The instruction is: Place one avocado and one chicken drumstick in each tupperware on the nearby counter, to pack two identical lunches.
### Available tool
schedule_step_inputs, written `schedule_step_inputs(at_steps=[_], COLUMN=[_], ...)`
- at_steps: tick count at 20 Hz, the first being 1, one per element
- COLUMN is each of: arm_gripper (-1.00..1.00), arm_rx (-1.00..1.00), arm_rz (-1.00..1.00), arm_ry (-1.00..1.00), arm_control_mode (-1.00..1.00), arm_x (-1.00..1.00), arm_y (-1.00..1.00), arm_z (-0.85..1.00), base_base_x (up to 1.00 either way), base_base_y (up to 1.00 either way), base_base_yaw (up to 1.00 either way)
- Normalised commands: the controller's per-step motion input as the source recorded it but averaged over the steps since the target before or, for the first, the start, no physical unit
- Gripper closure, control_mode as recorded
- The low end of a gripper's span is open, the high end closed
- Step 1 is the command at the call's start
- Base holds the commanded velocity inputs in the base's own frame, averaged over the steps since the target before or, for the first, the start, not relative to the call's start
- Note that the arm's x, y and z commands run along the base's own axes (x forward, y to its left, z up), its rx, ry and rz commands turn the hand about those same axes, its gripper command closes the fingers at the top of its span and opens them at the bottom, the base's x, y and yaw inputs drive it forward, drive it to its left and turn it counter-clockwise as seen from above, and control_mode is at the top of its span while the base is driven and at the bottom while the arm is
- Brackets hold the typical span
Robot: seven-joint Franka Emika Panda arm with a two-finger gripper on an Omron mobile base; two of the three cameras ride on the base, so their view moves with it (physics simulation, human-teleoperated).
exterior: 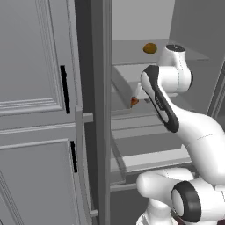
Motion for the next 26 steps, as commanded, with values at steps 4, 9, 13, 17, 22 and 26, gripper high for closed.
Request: schedule_step_inputs(at_steps=[4, 9, 13, 17, 22, 26], arm_gripper=[-1.00, -1.00, -1.00, -1.00, -1.00, -1.00], arm_rx=[-0.01, -0.02, 0.00, 0.07, 0.14, 0.01], arm_rz=[-0.02, -0.06, -0.07, -0.09, -0.11, -0.07], arm_ry=[-0.11, -0.28, -0.17, -0.01, 0.06, 0.02], arm_control_mode=[-1.00, -1.00, -1.00, -1.00, -1.00, -1.00], arm_x=[-0.03, 0.10, 0.25, 0.53, 0.81, 0.70], arm_y=[0.00, -0.03, -0.03, -0.13, -0.18, 0.00], arm_z=[-0.26, -0.60, -0.36, -0.12, -0.04, -0.18], base_base_x=[0.00, 0.00, 0.00, 0.00, 0.00, 0.00], base_base_y=[0.00, 0.00, 0.00, 0.00, 0.00, 0.00], base_base_yaw=[0.00, 0.00, 0.00, 0.00, 0.00, 0.00])
